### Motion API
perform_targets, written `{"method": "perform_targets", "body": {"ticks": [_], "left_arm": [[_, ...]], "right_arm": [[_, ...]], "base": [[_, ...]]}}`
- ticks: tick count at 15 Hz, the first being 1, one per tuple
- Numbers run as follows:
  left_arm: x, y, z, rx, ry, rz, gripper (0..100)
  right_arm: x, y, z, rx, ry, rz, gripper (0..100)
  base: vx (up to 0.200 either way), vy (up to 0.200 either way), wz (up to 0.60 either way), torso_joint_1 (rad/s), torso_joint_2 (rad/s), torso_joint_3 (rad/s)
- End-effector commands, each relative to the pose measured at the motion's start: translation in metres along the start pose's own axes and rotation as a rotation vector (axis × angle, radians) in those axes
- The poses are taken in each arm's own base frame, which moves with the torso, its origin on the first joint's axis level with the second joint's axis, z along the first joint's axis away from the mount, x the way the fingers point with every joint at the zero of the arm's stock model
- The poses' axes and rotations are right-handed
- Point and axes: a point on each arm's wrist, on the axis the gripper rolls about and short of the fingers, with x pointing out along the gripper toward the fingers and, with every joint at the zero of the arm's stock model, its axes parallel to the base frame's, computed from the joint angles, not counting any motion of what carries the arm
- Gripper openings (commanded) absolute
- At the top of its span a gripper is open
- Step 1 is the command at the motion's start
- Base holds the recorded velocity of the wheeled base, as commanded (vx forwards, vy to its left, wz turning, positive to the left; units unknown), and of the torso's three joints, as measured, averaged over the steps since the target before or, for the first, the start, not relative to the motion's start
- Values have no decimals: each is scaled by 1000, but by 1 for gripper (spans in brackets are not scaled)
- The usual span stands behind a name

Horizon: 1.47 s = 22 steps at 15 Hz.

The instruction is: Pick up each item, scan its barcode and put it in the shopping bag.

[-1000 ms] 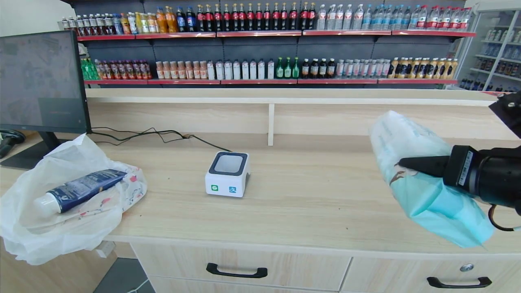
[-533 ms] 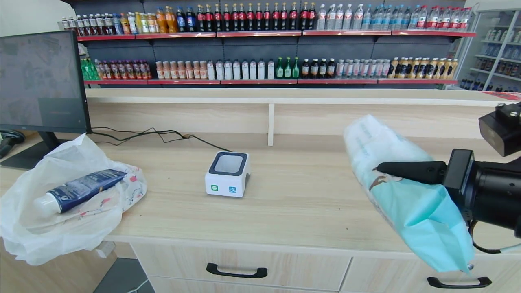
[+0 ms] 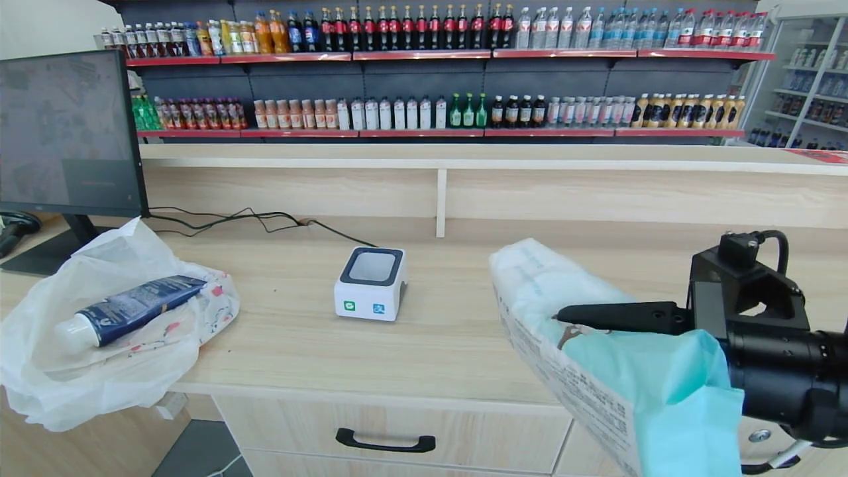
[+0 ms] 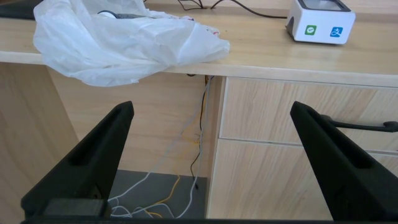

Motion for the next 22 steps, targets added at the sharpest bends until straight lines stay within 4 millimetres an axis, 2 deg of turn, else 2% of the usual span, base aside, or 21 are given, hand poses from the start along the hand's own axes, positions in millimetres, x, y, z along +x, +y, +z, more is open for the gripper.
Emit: {"method": "perform_targets", "body": {"ticks": [1, 2, 7, 8, 12, 19, 22], "left_arm": [[0, 0, 0, 0, 0, 0, 100], [0, 0, 0, 0, 0, 0, 100], [0, 0, 0, 0, 0, 0, 100], [0, 0, 0, 0, 0, 0, 100], [0, 0, 0, -1, 0, 0, 100], [0, 0, 0, 0, 0, 0, 100], [0, 0, 0, 0, 0, 0, 100]], "right_arm": [[2, -2, 0, 91, 34, 5, 0], [2, 1, 0, 167, 90, 31, 0], [1, 3, -2, 235, 200, 55, 0], [-1, 5, 0, 341, 257, 66, 0], [-24, 31, 17, 573, 480, 155, 0], [-14, 22, 27, 752, 582, 86, 0], [-16, 25, 33, 785, 619, 89, 0]], "base": [[0, 0, 0, 0, 0, 0], [0, 0, 0, 0, 0, 0], [0, 0, 0, 0, 0, 0], [0, 0, 0, 0, 0, 0], [0, 0, 0, 0, 0, 0], [0, 0, 0, 0, 0, 0], [0, 0, 0, 0, 0, 0]]}}
